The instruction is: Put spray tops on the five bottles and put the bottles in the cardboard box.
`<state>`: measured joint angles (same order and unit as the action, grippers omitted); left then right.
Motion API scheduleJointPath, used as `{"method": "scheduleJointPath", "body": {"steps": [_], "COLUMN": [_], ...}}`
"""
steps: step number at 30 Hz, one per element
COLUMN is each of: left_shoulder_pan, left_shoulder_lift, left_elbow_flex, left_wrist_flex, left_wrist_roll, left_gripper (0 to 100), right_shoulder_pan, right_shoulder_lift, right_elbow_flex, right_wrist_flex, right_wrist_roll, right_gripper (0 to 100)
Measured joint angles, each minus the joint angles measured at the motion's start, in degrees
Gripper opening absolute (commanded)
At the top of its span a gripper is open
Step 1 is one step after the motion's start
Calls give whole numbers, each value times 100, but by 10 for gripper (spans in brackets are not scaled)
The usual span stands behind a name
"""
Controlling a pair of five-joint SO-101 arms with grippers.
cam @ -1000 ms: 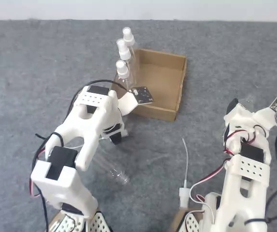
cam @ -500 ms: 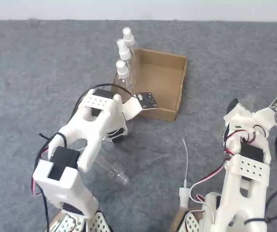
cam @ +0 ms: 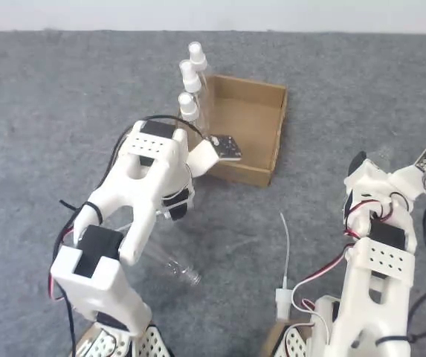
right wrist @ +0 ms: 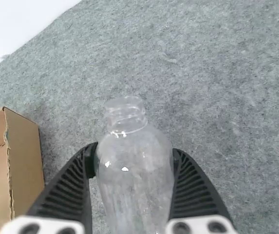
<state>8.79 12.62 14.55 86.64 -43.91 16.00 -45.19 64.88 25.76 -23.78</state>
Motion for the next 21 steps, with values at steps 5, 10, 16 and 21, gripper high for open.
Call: {"method": "scheduleJointPath", "body": {"steps": [5, 10, 16, 21], "left_shoulder_pan": [-44, -281, -396, -413], "left_shoulder_lift": [0, 0, 0, 0], "left_elbow_flex": [-519, -1108, -1635, -1890], "left_wrist_flex": [404, 730, 1116, 1152], "left_wrist_roll": [176, 211, 229, 668], "left_gripper": [13, 13, 13, 13], "right_shoulder_pan": [0, 0, 0, 0], "right_shoulder_lift": [0, 0, 0, 0], "right_elbow_flex": [0, 0, 0, 0], "right_wrist_flex": [0, 0, 0, 0], "right_wrist_roll": [0, 0, 0, 0], "right_gripper": [6, 6, 6, 6]}}
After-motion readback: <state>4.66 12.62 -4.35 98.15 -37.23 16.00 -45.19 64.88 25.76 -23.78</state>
